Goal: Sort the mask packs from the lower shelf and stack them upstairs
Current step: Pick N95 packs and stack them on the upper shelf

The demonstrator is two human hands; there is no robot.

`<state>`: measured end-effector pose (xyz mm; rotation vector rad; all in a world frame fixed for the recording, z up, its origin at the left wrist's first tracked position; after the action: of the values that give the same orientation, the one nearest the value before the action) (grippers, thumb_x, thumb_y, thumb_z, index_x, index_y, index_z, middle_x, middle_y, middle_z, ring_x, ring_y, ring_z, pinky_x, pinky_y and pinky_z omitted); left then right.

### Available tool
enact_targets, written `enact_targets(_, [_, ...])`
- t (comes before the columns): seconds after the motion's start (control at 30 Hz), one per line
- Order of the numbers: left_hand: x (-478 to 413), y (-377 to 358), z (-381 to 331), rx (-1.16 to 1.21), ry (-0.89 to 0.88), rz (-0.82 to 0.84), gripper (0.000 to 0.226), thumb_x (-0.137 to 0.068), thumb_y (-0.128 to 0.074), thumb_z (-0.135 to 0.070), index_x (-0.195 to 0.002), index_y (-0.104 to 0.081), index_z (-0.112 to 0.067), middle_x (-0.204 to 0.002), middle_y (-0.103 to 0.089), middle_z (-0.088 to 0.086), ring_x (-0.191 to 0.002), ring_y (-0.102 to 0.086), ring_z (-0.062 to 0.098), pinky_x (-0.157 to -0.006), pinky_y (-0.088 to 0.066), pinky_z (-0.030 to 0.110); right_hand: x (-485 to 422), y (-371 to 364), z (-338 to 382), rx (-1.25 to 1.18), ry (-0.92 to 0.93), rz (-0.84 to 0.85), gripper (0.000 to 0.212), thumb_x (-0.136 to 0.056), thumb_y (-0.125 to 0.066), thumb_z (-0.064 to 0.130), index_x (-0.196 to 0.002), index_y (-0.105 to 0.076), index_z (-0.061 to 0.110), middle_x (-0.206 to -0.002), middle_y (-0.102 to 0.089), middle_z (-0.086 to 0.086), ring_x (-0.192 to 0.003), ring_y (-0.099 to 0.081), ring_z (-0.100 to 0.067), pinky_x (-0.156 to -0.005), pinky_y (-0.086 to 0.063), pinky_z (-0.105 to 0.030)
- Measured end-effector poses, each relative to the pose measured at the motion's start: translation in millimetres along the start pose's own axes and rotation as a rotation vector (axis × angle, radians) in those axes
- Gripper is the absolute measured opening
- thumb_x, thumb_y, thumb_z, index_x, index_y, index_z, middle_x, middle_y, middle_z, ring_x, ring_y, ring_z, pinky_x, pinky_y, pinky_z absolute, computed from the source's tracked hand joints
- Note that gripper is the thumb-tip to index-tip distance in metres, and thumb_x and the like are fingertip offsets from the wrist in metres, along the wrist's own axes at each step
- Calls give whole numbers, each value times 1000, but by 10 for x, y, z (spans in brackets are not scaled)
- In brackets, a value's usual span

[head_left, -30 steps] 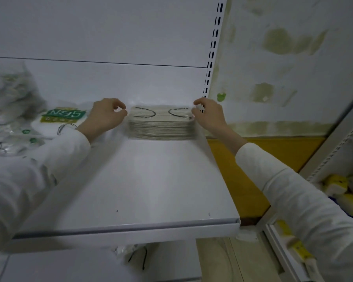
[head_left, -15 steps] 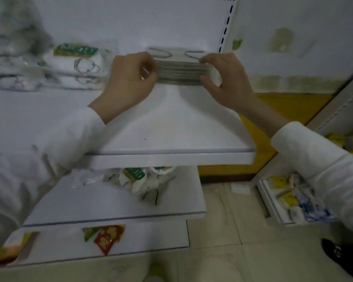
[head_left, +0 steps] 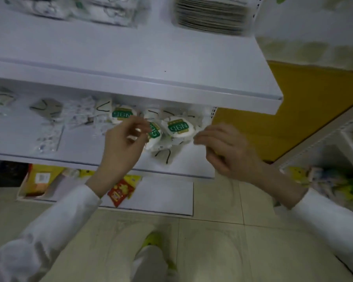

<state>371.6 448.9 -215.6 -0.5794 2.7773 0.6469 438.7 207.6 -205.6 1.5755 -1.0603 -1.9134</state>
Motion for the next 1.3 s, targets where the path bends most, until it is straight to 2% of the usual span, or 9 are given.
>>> enact_targets(0.13, [350,-59,767,-132,243,6,29,-83,-57,-1,-78,-59,-29,-84,-70,-1,-74,-67,16,-71,-56,43,482,-613,-159,-149,-217,128,23,-84,-53,0,-99,-70,3,-98,-70,-9,-89,-61,-23,-72,-52,-36])
enact_targets(0.27, [613,-207,1310,-185,315,52,29,-79,-62,7,-75,-60,-21,-75,-68,1,-70,-60,-8,-60,-43,5,755,-1272,-413,-268,-707,112,23,-84,-56,-2,-94,-71,13,-91,-68,4,-79,-56,-7,-67,-47,-23])
enact_targets(0.33, [736,-290,1598,-224,320,76,37,-76,-65,12,-72,-59,-24,-70,-65,-6,-73,-59,-11,-59,-40,1,803,-1625,-608,-396,-1033,91,29,-89,-53,-5,-87,-70,17,-90,-68,6,-79,-61,-11,-72,-51,-27])
enact_targets(0.5, [813,-345,2125,-367,340,185,25,-72,-68,11,-84,-67,-12,-65,-52,-15,-50,-54,7,-51,-37,5,689,-2336,-1047,-641,-1736,-90,14,-93,-56,20,-88,-66,12,-83,-67,-2,-82,-63,-20,-71,-52,-32])
enact_targets(0.63, [570,-285,2421,-408,267,227,23,-74,-72,6,-84,-66,-13,-72,-63,-4,-60,-55,11,-57,-37,12,547,-2758,-1244,-698,-1984,-236,32,-86,-67,35,-69,-58,9,-69,-60,-7,-63,-56,-21,-53,-43,-28])
enact_targets(0.77, [339,-272,2489,-394,199,260,24,-74,-68,8,-90,-65,-11,-74,-61,-3,-60,-55,8,-55,-40,13,484,-3016,-1349,-790,-2019,-365,23,-81,-71,18,-66,-54,12,-64,-50,-7,-53,-44,-19,-47,-35,-27])
enact_targets(1.07, [-89,-152,2507,-351,107,299,19,-81,-61,8,-96,-65,-3,-89,-66,11,-64,-59,17,-65,-53,28,30,-2390,-1329,-959,-1721,-603,16,-89,-50,8,-84,-61,18,-87,-61,-2,-83,-60,-19,-75,-50,-33])
enact_targets(1.17, [-229,-83,2421,-322,115,296,24,-86,-55,-19,-104,-65,-7,-95,-66,8,-76,-60,18,-71,-55,34,-94,-2084,-1318,-1067,-1591,-493,9,-81,-51,14,-82,-60,14,-78,-60,-2,-74,-58,-20,-68,-50,-33])
enact_targets(1.3, [-408,-30,2275,-139,257,292,47,-83,-66,-39,-124,-54,-21,-114,-58,-6,-104,-55,11,-86,-43,25,-273,-1882,-1071,-1239,-1466,-21,10,-73,-56,19,-77,-60,11,-66,-59,-4,-55,-57,-17,-53,-42,-27])
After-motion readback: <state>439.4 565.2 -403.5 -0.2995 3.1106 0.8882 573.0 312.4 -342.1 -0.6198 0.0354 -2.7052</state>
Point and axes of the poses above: each hand's wrist, its own x-axis away from the middle knuckle, its own y-axis out of the back of the hand, z = x × y, the point moved 1 cm from there along -x, towards the middle knuckle
